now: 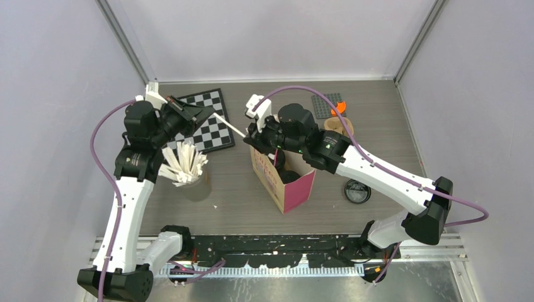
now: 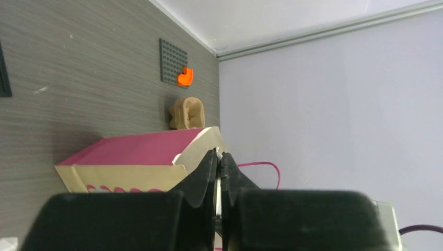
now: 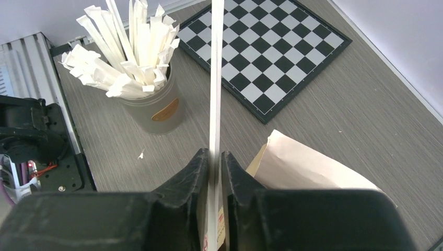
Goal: Pack the takeout coffee
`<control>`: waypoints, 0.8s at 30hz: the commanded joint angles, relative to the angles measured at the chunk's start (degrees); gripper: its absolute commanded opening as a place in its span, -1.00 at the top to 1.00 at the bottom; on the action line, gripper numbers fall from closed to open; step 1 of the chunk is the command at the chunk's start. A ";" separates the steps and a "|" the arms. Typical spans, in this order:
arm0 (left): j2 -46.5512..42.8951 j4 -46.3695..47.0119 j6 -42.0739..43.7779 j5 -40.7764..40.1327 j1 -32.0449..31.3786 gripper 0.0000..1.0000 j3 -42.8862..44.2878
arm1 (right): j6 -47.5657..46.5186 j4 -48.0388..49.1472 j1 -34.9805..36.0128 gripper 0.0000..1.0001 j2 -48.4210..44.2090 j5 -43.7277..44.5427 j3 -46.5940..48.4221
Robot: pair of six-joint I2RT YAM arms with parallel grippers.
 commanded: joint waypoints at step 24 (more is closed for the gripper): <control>0.31 -16.85 18.75 -10.95 0.02 1.00 14.86 | 41.20 9.14 1.51 -0.19 -0.34 -8.55 3.71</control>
